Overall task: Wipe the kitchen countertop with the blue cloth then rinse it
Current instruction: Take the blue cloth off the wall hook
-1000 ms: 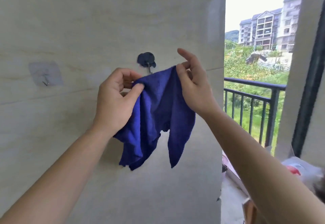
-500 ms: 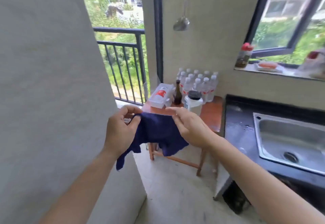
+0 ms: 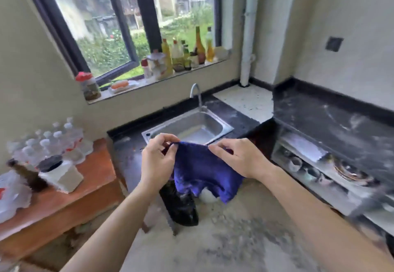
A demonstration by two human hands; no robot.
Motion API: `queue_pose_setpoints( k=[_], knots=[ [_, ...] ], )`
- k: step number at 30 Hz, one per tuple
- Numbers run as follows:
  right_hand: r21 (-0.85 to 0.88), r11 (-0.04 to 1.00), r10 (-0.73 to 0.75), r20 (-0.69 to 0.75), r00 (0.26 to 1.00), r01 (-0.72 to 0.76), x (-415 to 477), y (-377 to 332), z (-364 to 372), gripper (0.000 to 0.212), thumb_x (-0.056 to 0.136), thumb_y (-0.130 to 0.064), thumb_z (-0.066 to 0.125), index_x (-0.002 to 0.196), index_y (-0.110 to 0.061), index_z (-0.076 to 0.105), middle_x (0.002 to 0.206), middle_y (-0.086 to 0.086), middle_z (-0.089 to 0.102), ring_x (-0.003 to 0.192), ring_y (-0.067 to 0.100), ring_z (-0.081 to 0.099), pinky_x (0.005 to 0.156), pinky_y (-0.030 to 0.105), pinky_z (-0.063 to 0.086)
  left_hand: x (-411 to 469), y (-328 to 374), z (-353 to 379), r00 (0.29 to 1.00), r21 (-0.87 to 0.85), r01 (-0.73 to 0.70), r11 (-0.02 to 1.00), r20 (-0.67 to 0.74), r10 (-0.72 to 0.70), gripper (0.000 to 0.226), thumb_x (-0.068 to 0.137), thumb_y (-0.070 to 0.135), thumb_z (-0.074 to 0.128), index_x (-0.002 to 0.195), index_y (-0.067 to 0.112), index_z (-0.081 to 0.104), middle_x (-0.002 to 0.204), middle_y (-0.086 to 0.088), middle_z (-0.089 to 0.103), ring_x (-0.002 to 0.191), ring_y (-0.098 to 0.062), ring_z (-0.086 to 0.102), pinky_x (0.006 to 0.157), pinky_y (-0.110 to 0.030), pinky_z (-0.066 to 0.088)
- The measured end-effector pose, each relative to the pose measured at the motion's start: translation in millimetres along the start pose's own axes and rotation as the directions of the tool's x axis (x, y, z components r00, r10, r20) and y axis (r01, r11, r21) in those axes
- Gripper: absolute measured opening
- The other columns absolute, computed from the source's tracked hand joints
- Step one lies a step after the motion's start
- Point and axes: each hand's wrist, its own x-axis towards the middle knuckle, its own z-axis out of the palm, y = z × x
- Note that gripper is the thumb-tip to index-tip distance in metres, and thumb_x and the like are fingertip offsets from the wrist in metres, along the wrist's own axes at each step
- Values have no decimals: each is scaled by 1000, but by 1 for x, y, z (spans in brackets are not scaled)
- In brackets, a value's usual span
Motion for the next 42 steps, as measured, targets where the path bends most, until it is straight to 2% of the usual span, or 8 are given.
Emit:
queue_pose_setpoints(
  k=[5, 10, 15, 18, 25, 32, 37, 42],
  knots=[
    [-73, 984, 146, -190, 971, -162, -68, 118, -111, 30, 92, -58, 58, 95, -32, 73, 77, -14, 67, 73, 6, 55, 69, 25, 41, -3, 77, 163, 975, -99, -47, 994, 212, 67, 32, 86, 4, 67, 82, 35, 66, 80, 9, 69, 74, -12, 63, 73, -29, 49],
    [-21, 931, 334, -348, 876, -364, -140, 233, -201, 26, 92, -59, 55, 93, -39, 72, 86, -17, 68, 82, 6, 60, 79, 31, 48, -26, 145, 315, 900, -150, -147, 978, 390, 195, 32, 87, 7, 66, 86, 39, 64, 88, 14, 68, 82, -2, 61, 75, -21, 46],
    [6, 858, 466, -429, 774, -513, -191, 311, -255, 28, 94, -56, 54, 98, -37, 74, 88, -10, 69, 86, 10, 61, 83, 36, 50, -42, 185, 422, 731, -97, -312, 945, 611, 304, 30, 82, 2, 64, 102, 25, 66, 91, 23, 58, 92, -9, 55, 78, -7, 37],
    [31, 827, 512, -451, 731, -561, -204, 352, -277, 21, 93, -53, 58, 98, -40, 74, 86, -11, 66, 84, 7, 60, 81, 30, 48, -33, 190, 484, 645, -89, -428, 899, 667, 373, 31, 80, 1, 68, 105, 19, 70, 89, 22, 58, 91, -10, 50, 82, -19, 38],
    [-44, 649, 645, -496, 581, -759, -209, 446, -316, 29, 88, -65, 57, 90, -40, 72, 77, -12, 55, 76, 7, 54, 65, 17, 35, 1, 184, 638, 442, -243, -530, 813, 739, 509, 23, 86, 12, 71, 108, 19, 71, 94, 14, 60, 92, -12, 47, 87, -25, 43],
    [-73, 347, 800, -498, 336, -935, -227, 501, -377, 43, 82, -77, 51, 77, -37, 65, 76, -7, 52, 76, 12, 54, 59, 20, 31, 25, 232, 779, 62, -491, -644, 587, 731, 679, 45, 80, 61, 63, 102, 23, 72, 85, 10, 62, 80, -14, 49, 71, -23, 46],
    [-20, 194, 809, -563, 171, -981, -274, 526, -406, 45, 85, -74, 50, 68, -34, 59, 73, -4, 50, 69, 16, 53, 58, 26, 33, 4, 278, 859, -195, -645, -664, 377, 637, 746, 51, 82, 68, 52, 92, 24, 74, 77, 7, 63, 71, -16, 47, 68, -25, 44],
    [18, 90, 794, -605, 61, -996, -338, 559, -431, 46, 86, -71, 52, 76, -29, 67, 75, -6, 50, 70, 18, 55, 63, 29, 41, -42, 303, 926, -332, -687, -646, 332, 645, 688, 60, 84, 72, 39, 87, 19, 67, 75, 8, 55, 75, -17, 47, 64, -29, 44]
  ],
)
